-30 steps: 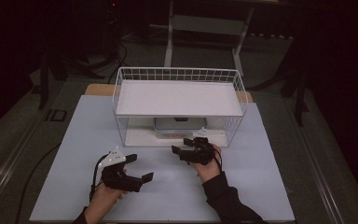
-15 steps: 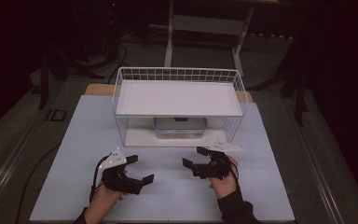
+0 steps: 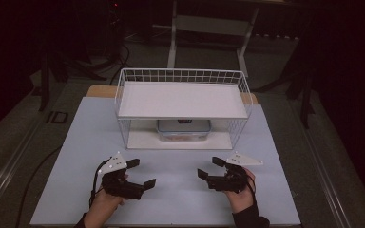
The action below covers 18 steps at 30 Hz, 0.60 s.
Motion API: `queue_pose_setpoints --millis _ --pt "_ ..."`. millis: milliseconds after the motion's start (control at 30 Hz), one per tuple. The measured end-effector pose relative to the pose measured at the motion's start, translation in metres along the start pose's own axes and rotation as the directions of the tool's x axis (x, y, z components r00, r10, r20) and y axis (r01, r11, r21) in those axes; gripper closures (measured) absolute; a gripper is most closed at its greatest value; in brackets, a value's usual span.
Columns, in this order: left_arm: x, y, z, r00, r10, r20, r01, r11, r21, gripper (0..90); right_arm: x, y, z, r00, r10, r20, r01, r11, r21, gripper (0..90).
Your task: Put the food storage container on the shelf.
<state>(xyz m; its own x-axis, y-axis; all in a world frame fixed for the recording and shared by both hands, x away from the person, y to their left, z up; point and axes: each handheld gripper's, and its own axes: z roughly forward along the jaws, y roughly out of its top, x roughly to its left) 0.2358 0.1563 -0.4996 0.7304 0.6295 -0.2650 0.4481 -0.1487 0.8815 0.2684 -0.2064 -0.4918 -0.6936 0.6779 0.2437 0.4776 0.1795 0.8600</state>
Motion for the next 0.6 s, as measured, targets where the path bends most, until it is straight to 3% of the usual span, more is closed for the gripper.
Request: queue_pose_setpoints --millis 400,600 --pt "-0.005 -0.006 -0.015 0.9996 0.010 0.028 -0.010 0.9999 -0.005 0.0 -0.006 -0.019 -0.024 0.9998 0.008 0.017 -0.008 1.000 0.005 17.4" --pt "-0.005 -0.011 -0.024 0.9976 0.036 0.059 -0.036 0.9993 -0.005 0.0 -0.011 -0.027 -0.039 0.9993 0.006 0.037 -0.006 1.000 -0.003 17.4"
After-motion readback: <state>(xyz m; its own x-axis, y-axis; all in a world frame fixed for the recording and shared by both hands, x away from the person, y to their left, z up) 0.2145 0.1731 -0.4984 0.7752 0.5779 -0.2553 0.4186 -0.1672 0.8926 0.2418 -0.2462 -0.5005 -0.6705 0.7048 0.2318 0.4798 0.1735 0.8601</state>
